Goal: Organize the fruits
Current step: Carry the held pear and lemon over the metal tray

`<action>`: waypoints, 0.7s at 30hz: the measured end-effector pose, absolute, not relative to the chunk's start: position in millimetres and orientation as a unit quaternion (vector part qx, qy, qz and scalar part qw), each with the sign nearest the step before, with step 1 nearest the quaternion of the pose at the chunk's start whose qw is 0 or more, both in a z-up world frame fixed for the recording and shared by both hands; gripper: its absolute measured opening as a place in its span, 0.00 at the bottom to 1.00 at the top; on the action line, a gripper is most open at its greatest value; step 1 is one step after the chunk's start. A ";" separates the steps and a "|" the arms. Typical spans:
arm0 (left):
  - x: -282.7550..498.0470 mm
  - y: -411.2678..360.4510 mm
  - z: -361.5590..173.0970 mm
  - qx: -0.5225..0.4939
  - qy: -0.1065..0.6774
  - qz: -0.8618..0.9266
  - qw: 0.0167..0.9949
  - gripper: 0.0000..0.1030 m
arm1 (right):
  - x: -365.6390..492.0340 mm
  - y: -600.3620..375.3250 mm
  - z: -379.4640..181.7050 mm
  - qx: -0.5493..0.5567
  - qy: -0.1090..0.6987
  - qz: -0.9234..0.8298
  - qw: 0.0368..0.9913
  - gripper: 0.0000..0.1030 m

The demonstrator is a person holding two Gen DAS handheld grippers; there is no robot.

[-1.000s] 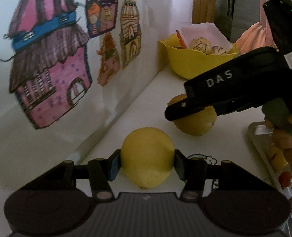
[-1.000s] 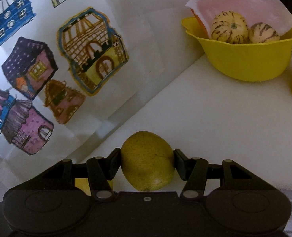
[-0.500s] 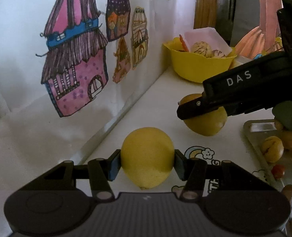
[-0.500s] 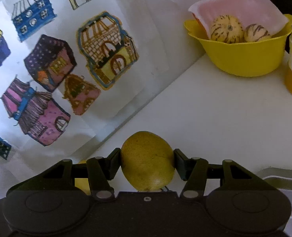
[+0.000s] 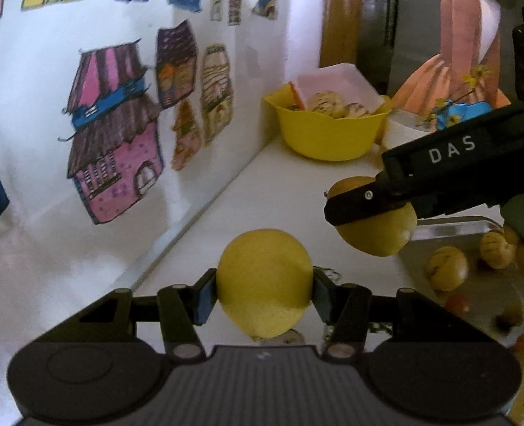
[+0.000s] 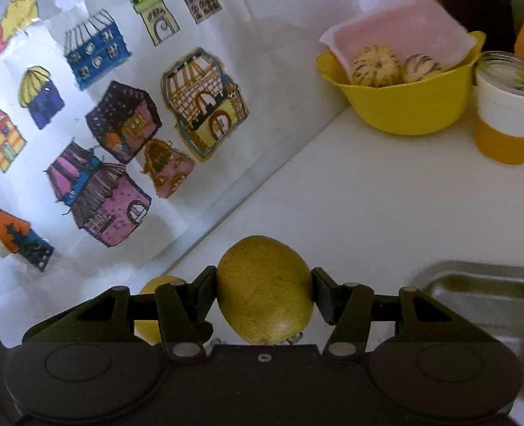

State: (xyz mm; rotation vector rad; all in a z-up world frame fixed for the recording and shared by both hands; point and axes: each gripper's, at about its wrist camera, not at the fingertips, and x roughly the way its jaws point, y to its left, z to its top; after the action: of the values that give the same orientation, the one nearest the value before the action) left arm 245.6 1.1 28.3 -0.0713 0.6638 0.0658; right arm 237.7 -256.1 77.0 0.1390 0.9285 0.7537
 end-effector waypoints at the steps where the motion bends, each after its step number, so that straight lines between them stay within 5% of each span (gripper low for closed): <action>1: 244.2 -2.5 29.9 -0.034 0.325 0.029 0.945 0.57 | 230.1 -264.9 79.7 0.068 0.436 0.353 0.825 0.57; 21: 228.4 -92.9 46.1 -0.026 0.310 -0.051 0.949 0.57 | 169.1 -373.6 91.9 0.101 0.436 0.301 0.842 0.57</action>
State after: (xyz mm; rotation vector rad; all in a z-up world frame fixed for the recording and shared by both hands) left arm 228.4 -92.9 46.1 -0.0537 0.6308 -0.1040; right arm 169.1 -373.6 91.9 0.2127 0.9206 0.6368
